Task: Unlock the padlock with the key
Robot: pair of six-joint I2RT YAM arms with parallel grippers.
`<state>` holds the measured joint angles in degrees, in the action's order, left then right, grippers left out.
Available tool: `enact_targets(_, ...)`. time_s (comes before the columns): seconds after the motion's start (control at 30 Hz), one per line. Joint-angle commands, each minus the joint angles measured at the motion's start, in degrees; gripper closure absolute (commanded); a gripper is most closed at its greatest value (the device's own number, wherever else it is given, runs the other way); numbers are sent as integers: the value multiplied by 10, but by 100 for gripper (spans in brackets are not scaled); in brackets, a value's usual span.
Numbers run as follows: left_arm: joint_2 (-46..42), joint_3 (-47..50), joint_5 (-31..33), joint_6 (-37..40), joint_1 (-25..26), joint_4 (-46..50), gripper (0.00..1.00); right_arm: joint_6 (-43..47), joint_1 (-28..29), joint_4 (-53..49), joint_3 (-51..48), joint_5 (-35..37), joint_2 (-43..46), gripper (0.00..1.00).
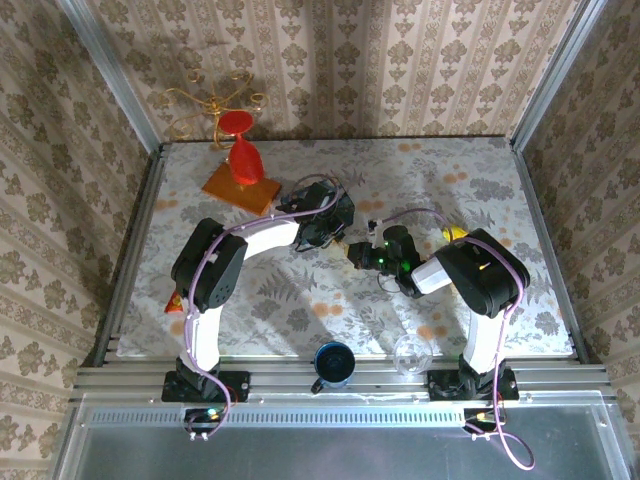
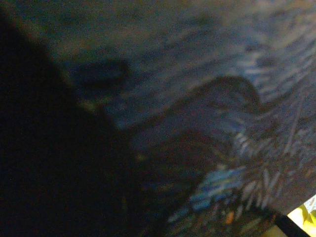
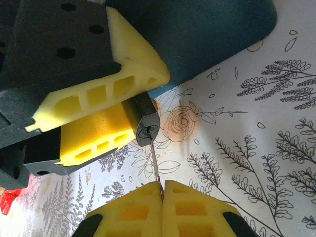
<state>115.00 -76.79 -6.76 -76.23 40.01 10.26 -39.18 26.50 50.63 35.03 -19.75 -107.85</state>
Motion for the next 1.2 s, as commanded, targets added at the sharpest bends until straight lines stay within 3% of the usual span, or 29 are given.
enact_targets(0.0, -17, 6, -15, -14, -6, -6, 88, 7, -6, 16, -3, 14, 5, 100)
enact_targets(1.17, -11, 2, -26, -16, -9, -8, 89, 5, -8, 21, 4, -13, 6, 100)
